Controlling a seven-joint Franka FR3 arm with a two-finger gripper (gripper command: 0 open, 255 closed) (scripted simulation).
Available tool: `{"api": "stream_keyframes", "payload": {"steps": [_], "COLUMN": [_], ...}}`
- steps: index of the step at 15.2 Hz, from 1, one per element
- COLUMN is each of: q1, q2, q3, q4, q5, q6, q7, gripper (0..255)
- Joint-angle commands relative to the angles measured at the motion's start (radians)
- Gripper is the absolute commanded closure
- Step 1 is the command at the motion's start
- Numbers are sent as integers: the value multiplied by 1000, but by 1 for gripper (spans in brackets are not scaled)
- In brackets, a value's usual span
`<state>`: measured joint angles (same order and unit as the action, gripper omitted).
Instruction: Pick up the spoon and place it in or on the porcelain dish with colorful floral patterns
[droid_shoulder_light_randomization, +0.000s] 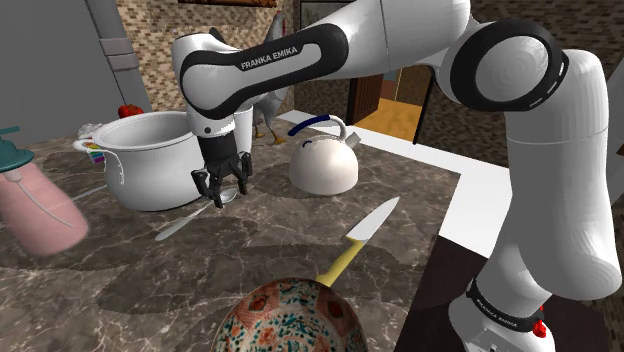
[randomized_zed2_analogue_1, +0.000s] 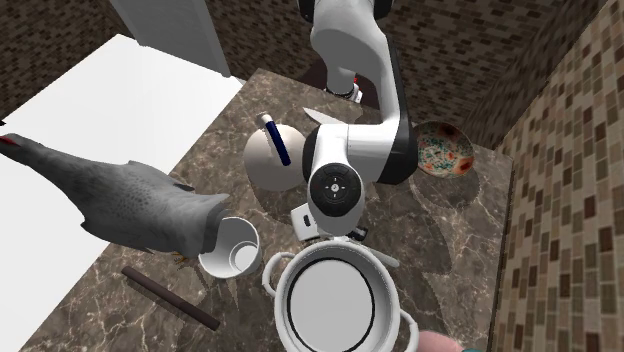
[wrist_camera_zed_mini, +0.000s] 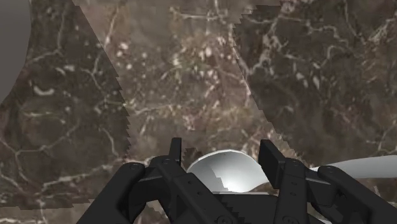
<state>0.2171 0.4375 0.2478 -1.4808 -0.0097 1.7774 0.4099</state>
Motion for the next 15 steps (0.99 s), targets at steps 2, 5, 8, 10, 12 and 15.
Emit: {"api": "stream_keyframes", "payload": {"steps": [2, 5, 8, 10, 12, 15], "q1": [0, 0, 1, 2, 3, 4], "q2": [0, -2, -8, -10, -12, -12], "q3": [0, 0, 1, 2, 3, 3], "q4": [0, 10, 42, 65, 90, 130], "q5": [0, 1, 2, 2, 3, 3], "q6": [0, -12, -50, -75, -101, -141], "q7": [0, 0, 2, 3, 5, 7], "gripper": [255, 255, 255, 255, 255, 255]}}
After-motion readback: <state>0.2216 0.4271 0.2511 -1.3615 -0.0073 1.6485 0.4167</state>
